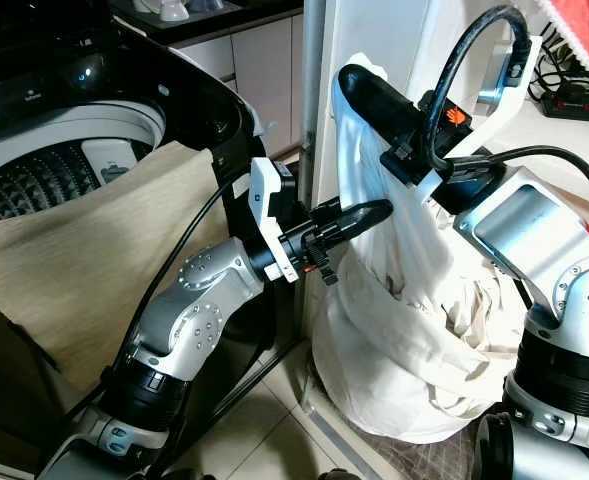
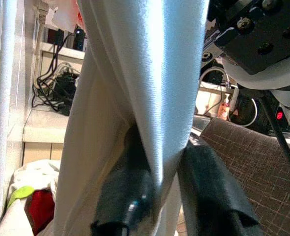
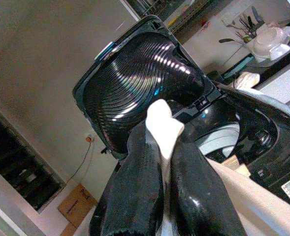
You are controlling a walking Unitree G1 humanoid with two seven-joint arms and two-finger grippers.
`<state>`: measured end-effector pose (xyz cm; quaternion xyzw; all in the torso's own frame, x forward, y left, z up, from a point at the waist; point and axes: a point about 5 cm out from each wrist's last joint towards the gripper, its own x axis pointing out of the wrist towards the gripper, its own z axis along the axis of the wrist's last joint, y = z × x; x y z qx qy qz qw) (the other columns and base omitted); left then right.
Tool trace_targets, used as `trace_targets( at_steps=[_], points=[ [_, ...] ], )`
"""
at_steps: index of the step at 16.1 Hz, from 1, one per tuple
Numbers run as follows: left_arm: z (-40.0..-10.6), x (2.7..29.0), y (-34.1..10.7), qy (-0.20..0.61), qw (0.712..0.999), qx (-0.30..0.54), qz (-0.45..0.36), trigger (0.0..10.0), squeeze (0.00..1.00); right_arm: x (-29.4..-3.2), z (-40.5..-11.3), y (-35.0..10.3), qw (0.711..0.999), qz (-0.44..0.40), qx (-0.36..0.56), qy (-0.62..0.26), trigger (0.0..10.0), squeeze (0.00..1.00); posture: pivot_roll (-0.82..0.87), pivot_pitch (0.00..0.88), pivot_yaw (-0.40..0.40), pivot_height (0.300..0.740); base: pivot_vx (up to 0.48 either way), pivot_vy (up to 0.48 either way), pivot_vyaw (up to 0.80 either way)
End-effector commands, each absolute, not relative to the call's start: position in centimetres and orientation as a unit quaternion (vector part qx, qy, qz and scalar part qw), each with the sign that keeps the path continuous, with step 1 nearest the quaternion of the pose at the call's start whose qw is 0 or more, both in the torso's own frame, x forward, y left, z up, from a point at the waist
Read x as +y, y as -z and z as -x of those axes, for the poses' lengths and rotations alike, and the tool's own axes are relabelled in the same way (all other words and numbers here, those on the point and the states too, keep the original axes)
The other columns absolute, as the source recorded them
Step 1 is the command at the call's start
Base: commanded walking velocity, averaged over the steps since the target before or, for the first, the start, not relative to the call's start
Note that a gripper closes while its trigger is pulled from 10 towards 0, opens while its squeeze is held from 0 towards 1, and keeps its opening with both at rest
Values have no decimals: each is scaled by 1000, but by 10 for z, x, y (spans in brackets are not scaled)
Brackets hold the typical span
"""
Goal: Clothes washing
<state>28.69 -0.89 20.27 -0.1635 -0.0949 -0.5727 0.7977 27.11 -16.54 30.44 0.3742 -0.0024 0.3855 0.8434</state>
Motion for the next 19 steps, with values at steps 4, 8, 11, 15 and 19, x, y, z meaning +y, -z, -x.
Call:
trace_targets(
  at_steps=[4, 8, 11, 15, 19],
  points=[
    [-300, -1, -208, 537, 819, -107, 172, 0, 0, -162, -265, -306, 836, -361, -15, -414, 10000, 1000, -135, 0, 32, 740, 0, 0, 0],
    [-307, 9, -211, 511, 833, -117, 176, 0, 0, -165, -265, -304, 850, -347, -14, -397, 10000, 1000, -128, 0, 38, 740, 0, 0, 0],
    [-319, 25, -216, 464, 859, -134, 168, 0, 0, -170, -264, -302, 877, -298, -23, -376, 10000, 545, -124, 0, 40, 740, 0, 0, 0],
    [-361, 98, -258, 316, 930, -182, 51, 0, 0, -184, -255, -286, 914, -194, -4, -357, 10000, 0, -118, 0, 43, 740, 0, 0, 0],
    [-377, 195, -394, 82, 929, -331, -144, 0, 0, -178, -255, -272, 920, -161, 22, -356, 10000, 0, -103, 0, 41, 740, 0, 0, 0]
  ],
)
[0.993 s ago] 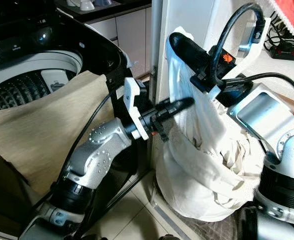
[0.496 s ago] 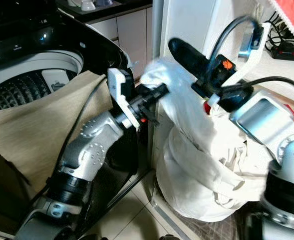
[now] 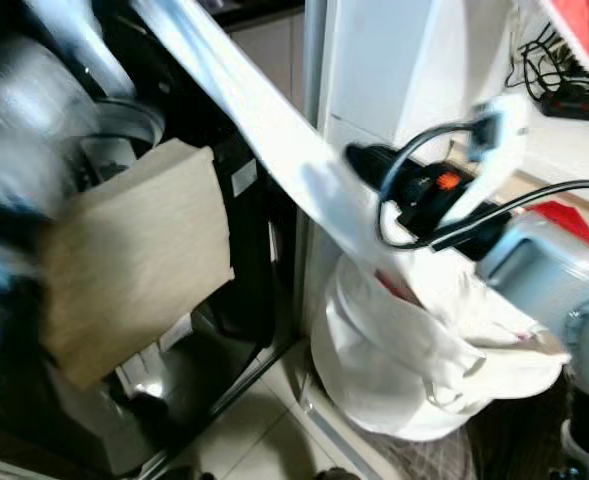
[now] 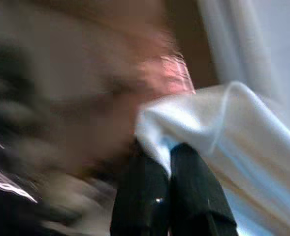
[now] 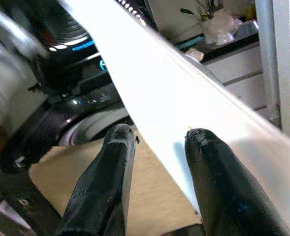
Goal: Clothes washing
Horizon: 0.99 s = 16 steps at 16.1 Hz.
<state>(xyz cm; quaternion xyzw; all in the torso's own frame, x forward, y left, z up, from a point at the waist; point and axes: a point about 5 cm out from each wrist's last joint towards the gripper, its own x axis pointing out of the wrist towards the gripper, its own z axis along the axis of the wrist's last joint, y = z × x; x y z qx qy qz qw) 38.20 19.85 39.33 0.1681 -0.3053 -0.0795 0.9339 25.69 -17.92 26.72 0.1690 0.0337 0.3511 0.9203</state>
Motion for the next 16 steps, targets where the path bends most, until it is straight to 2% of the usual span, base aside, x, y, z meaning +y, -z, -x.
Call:
trace_targets(
  at_steps=[1, 3, 4, 5, 8, 9, 13, 14, 15, 16],
  points=[
    [-355, 225, -458, -33, 883, -414, -218, 0, 0, -175, -256, -271, 919, -156, 18, -361, 10000, 0, -100, 0, 42, 740, 0, 0, 0],
    [-340, 237, -488, -93, 850, -450, -257, 0, 0, -174, -258, -270, 919, -151, 16, -364, 10000, 0, -100, 0, 42, 740, 0, 0, 0],
    [-340, 241, -491, -110, 845, -446, -274, 0, 0, -173, -258, -270, 919, -147, 14, -365, 10000, 0, -98, 0, 42, 740, 0, 0, 0],
    [-349, 243, -482, -106, 857, -419, -281, 0, 0, -171, -259, -268, 921, -139, 14, -364, 10000, 0, -106, 0, 49, 740, 0, 0, 0],
    [-368, 226, -456, -32, 884, -388, -258, 0, 0, -169, -257, -263, 922, -131, 22, -364, 10000, 0, -112, 0, 48, 740, 0, 0, 0],
    [-379, 204, -438, 48, 899, -375, -221, 0, 0, -166, -255, -255, 924, -112, 39, -363, 10000, 0, -113, 0, 44, 740, 0, 0, 0],
    [-385, 196, -428, 72, 904, -358, -223, 0, 0, -163, -255, -248, 925, -94, 53, -365, 10000, 0, -106, 0, 40, 740, 0, 0, 0],
    [-386, 186, -427, 121, 910, -355, -179, 0, 0, -153, -254, -242, 922, -55, 54, -379, 10000, 0, -108, 0, 41, 740, 0, 0, 0],
    [-384, 179, -428, 158, 908, -361, -144, 0, 0, -149, -255, -240, 921, -31, 41, -385, 10000, 227, -108, 0, 41, 740, 0, 0, 0],
    [-383, 174, -430, 183, 904, -367, -122, 0, 0, -146, -255, -238, 920, -16, 31, -390, 10000, 227, -111, 0, 44, 740, 0, 0, 0]
  ],
)
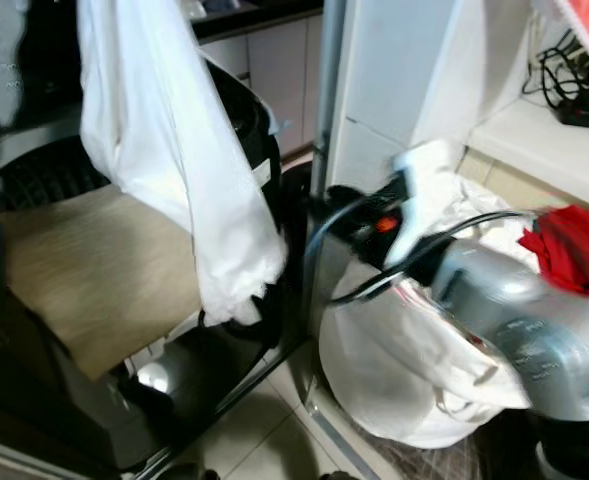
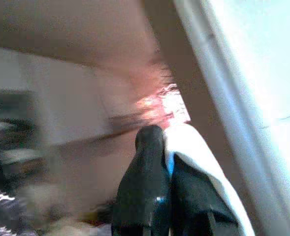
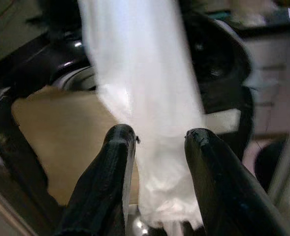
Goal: Clothes washing
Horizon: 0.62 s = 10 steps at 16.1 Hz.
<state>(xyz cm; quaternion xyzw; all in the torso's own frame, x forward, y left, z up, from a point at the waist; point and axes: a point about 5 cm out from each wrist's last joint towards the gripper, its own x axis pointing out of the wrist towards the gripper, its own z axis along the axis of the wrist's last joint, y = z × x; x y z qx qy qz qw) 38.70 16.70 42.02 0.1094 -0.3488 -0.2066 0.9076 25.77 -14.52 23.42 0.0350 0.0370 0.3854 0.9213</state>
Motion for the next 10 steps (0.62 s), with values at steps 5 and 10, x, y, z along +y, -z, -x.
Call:
trace_targets(
  at_steps=[5, 10],
  points=[
    [-346, 130, -433, 471, 808, -353, 1, 0, 0, -143, -280, -217, 932, 46, -42, -357, 10000, 1000, -100, 0, 37, 740, 0, 0, 0],
    [-323, 137, -451, 533, 757, -363, 102, 0, 0, -134, -284, -208, 908, 103, -81, -397, 10000, 1000, -89, 0, 26, 740, 0, 0, 0]
  ],
)
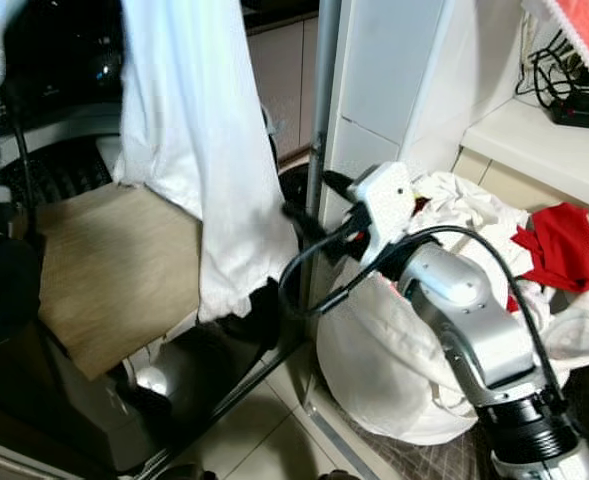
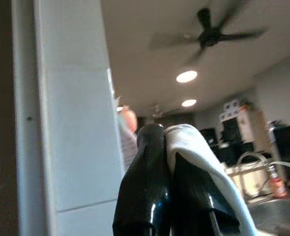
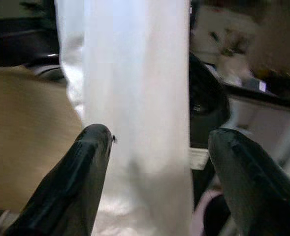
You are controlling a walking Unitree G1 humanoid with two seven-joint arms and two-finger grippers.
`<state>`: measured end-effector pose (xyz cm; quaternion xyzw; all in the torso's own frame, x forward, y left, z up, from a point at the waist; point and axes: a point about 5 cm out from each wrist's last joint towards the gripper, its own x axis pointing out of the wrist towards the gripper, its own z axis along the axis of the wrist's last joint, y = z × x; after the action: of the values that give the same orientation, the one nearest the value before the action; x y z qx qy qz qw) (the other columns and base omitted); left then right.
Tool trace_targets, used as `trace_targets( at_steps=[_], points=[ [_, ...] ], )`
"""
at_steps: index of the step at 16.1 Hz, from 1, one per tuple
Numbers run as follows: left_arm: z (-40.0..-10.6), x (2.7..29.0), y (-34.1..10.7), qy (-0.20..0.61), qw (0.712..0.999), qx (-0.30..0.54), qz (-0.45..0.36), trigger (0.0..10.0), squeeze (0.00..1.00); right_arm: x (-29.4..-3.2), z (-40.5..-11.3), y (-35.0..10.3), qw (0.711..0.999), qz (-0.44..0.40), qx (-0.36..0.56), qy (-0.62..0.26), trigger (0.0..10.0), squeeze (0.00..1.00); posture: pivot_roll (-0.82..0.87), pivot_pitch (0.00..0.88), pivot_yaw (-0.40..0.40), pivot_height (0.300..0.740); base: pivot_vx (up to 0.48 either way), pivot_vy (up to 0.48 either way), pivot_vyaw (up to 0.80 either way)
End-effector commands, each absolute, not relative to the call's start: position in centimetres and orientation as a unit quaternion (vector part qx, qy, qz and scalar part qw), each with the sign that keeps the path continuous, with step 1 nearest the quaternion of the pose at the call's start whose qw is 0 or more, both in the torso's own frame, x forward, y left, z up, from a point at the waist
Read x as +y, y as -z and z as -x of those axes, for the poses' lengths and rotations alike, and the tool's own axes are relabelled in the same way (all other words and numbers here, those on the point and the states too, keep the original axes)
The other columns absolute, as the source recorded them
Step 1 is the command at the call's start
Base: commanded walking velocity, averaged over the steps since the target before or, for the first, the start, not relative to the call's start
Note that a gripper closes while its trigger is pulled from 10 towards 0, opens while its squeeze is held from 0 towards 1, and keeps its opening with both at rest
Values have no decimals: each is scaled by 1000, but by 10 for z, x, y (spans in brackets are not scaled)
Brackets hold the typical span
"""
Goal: Clothes washing
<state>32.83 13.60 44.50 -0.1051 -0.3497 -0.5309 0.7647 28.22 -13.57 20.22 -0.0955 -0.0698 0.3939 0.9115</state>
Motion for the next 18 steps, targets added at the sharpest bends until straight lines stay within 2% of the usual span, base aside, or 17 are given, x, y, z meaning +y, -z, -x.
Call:
trace_targets(
  at_steps=[1, 2, 3, 4, 9, 12, 13, 14, 15, 16, 18],
  points=[
    [-320, 134, -452, 548, 748, -357, 113, 0, 0, -129, -282, -203, 897, 108, -75, -422, 10000, 1000, -91, 0, 28, 740, 0, 0, 0],
    [-319, 133, -451, 552, 746, -354, 117, 0, 0, -128, -282, -201, 894, 109, -74, -428, 10000, 1000, -94, 0, 30, 740, 0, 0, 0],
    [-316, 127, -450, 570, 735, -344, 130, 0, 0, -122, -282, -197, 886, 103, -70, -447, 10000, 561, -94, 0, 30, 740, 0, 0, 0],
    [-313, 121, -449, 579, 730, -335, 139, 0, 0, -118, -284, -193, 883, 107, -70, -451, 10000, 0, -98, 0, 35, 740, 0, 0, 0],
    [-302, 88, -430, 633, 694, -285, 189, 0, 0, -91, -309, -198, 893, 97, -114, -424, 10000, 0, -98, 0, 35, 740, 0, 0, 0],
    [-300, 85, -427, 627, 699, -280, 201, 0, 0, -72, -304, -201, 870, 53, -121, -476, 10000, 0, -88, 0, 29, 740, 0, 0, 0],
    [-301, 86, -426, 621, 704, -279, 202, 0, 0, -69, -300, -200, 861, 42, -119, -493, 8863, 0, -88, 0, 29, 740, 0, 0, 0],
    [-301, 86, -426, 618, 706, -279, 204, 0, 0, -69, -299, -200, 859, 37, -118, -497, 4118, 0, -88, 0, 29, 740, 0, 0, 0],
    [-302, 86, -426, 615, 708, -279, 206, 0, 0, -69, -298, -199, 857, 29, -118, -501, 1608, 0, -88, 0, 29, 740, 0, 0, 0],
    [-302, 88, -426, 606, 715, -281, 207, 0, 0, -71, -295, -199, 852, 9, -116, -510, 0, 0, -84, 0, 28, 740, 0, 0, 0],
    [-304, 90, -427, 597, 721, -284, 209, 0, 0, -75, -291, -199, 848, -11, -113, -517, 0, 0, -89, 0, 35, 740, 0, 0, 0]
  ],
)
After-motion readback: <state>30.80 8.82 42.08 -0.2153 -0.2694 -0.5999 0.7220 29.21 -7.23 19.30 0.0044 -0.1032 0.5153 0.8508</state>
